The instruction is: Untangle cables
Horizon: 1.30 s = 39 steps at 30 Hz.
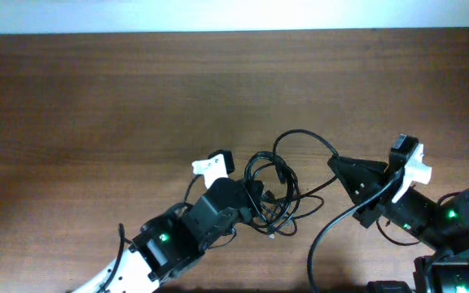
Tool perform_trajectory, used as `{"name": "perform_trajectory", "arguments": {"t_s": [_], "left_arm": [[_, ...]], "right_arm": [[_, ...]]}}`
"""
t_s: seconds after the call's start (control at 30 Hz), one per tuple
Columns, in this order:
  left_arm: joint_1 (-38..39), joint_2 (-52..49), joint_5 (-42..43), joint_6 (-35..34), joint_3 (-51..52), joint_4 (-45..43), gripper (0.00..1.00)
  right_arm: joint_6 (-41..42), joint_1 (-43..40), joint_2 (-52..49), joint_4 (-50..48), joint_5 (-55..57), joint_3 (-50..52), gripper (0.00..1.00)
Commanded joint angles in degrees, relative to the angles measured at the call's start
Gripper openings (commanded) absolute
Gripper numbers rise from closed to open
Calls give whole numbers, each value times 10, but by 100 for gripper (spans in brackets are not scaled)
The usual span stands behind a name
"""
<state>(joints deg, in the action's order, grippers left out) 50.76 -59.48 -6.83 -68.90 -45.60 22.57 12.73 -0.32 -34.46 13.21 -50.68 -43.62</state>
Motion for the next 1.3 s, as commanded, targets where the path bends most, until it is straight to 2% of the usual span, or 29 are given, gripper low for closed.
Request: {"name": "perform_trajectory", "arguments": {"t_s": [0.0,0.17,0.3,0.4,0.57,0.73,0.87,0.93,0.97,1.0,1.03,1.07,1.13,1.17,1.23,1.27], "left_arm": [[-2,-3,26,-23,-3,5,0],[-2,-3,86,-41,-3,5,0],[-2,-3,97,-196,-3,6,0],[-2,-3,97,-271,-3,6,0],[-2,-2,73,-273,-3,4,0],[-2,45,-7,-273,-3,0,0],[-2,99,-64,-238,-3,0,0],[-2,122,-91,-185,-3,-2,0],[-2,130,-95,-100,-3,-29,0],[-2,131,-95,5,-3,-67,0],[-2,131,-95,55,-3,-82,0],[-2,131,-95,78,-3,-86,0],[-2,131,-95,108,-3,-86,0],[-2,131,-95,108,-3,-86,0],[-2,131,-95,108,-3,-85,0],[-2,131,-94,146,-3,-86,0]], "right_arm": [[29,-1,3,-8,75,-9,4],[71,-1,3,-8,122,-9,4],[93,-1,3,-4,155,-9,4],[103,-1,3,23,193,-9,4],[103,-1,3,97,206,-9,4],[103,-1,3,219,259,-9,4],[102,-1,3,291,259,-9,4],[101,-1,3,315,259,-9,4],[101,-1,3,329,259,-9,4],[101,-1,3,334,258,-9,10],[101,-1,3,334,257,-9,21],[101,-1,3,336,257,-9,33],[101,-1,3,336,257,-9,48],[101,-1,3,336,257,-9,52],[101,-1,3,336,257,-9,53],[101,-1,3,335,257,-9,54]]}}
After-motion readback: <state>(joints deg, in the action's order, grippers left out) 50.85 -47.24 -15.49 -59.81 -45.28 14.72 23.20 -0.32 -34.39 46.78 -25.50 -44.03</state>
